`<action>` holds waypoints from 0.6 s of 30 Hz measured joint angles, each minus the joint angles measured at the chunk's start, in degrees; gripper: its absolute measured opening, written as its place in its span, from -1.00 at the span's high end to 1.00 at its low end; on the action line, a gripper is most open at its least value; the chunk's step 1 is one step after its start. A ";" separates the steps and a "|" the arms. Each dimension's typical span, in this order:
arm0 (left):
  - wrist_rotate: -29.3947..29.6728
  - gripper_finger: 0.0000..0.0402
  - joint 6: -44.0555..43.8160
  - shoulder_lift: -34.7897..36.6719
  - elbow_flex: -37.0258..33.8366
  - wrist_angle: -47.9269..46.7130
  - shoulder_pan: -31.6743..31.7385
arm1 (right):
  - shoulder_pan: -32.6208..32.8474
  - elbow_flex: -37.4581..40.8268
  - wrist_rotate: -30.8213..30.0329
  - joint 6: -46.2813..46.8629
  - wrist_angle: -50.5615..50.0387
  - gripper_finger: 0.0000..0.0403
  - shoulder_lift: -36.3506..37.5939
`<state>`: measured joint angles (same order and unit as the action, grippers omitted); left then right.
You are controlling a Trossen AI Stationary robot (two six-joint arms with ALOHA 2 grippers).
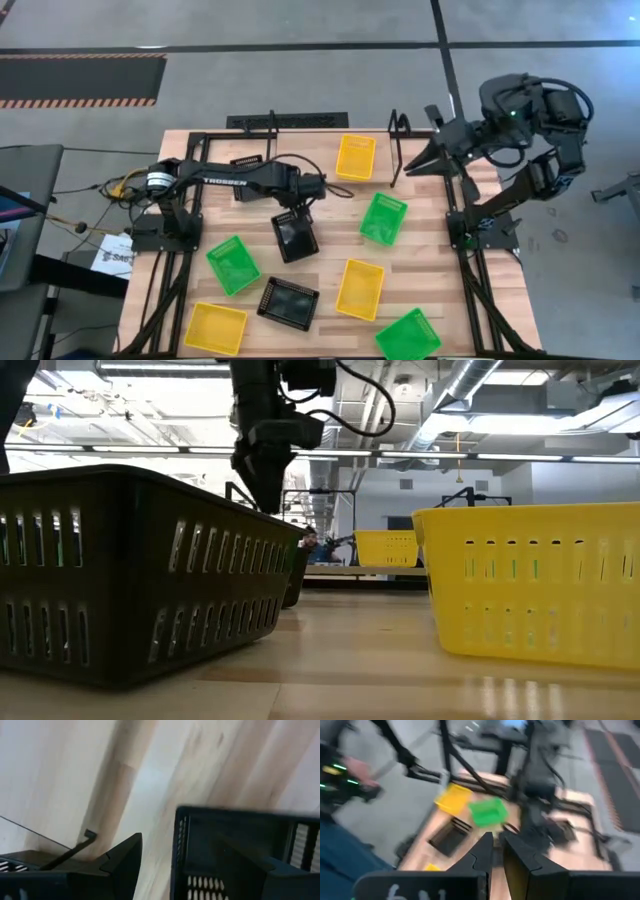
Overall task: Stack baskets on shelf by color
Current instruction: Put the middle black bin on the shelf
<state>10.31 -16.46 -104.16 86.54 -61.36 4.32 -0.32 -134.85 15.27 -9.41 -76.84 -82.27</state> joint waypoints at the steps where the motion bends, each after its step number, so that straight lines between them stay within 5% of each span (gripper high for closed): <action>1: -0.15 -0.12 1.53 0.00 -0.40 -0.28 -0.18 | 0.00 -0.04 2.15 0.01 0.83 0.68 -0.12; 6: -1.86 -0.12 6.42 0.00 -2.66 -0.22 -0.81 | 0.00 -0.04 8.81 0.12 5.33 0.68 -0.25; 18: -1.43 -0.12 8.45 0.00 -9.01 5.23 -0.98 | 0.00 -0.09 9.49 3.16 9.56 0.68 0.64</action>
<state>8.88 -8.01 -104.16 77.53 -56.13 3.33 -0.32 -134.93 24.75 -6.25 -67.28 -81.62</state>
